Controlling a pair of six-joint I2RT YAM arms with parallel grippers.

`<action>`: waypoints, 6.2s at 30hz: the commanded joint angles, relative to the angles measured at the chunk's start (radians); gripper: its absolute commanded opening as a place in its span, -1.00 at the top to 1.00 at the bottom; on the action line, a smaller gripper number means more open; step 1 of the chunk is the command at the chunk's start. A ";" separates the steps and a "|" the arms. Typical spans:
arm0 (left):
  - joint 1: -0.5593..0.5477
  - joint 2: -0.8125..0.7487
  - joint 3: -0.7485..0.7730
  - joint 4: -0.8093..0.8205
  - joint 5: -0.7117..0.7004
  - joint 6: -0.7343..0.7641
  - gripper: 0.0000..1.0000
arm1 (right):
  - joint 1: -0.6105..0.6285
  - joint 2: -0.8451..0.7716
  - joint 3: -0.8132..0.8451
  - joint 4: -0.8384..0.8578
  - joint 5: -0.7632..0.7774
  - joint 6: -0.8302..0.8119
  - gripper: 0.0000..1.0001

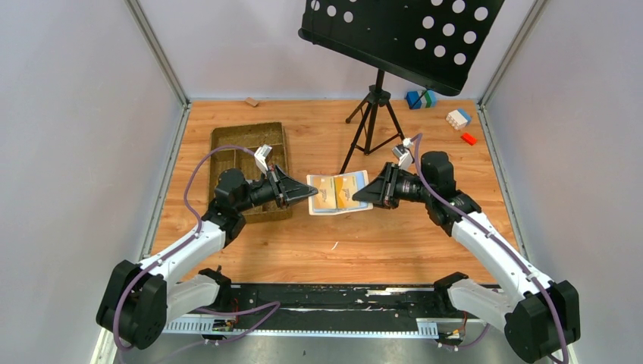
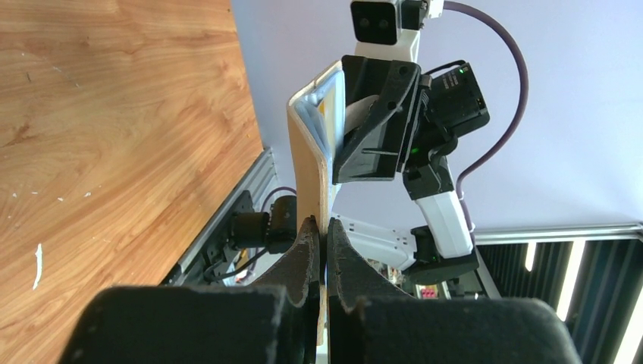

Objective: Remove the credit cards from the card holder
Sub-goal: Remove the credit card from the card holder, then place the credit card in the storage box.

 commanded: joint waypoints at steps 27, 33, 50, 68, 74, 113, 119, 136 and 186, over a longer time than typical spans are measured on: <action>-0.003 -0.171 0.129 -0.615 -0.101 0.340 0.14 | 0.005 0.021 0.096 -0.018 -0.006 0.011 1.00; -0.003 -0.205 0.216 -0.869 -0.176 0.464 -0.25 | 0.005 0.018 0.101 -0.054 0.015 -0.009 1.00; -0.229 -0.001 0.480 -0.765 -0.241 0.409 0.05 | 0.004 -0.027 0.145 -0.173 0.061 -0.045 1.00; -0.233 0.081 0.240 -0.143 -0.152 0.077 0.18 | 0.004 -0.055 0.049 0.099 -0.080 0.154 1.00; -0.233 0.103 0.225 -0.049 -0.136 0.032 0.50 | 0.004 -0.047 0.019 0.194 -0.110 0.218 1.00; 0.200 0.088 0.718 -1.757 -0.998 1.009 1.00 | -0.052 -0.078 0.191 -0.370 0.056 -0.126 1.00; 0.199 0.185 0.776 -1.742 -1.154 1.060 1.00 | -0.052 -0.077 0.196 -0.393 0.041 -0.138 1.00; 0.238 0.419 0.755 -1.474 -1.253 1.207 1.00 | -0.052 -0.099 0.222 -0.488 0.041 -0.199 1.00; 0.077 0.081 0.737 -1.504 -0.566 0.855 -0.01 | -0.072 0.082 0.221 -0.390 0.107 -0.171 1.00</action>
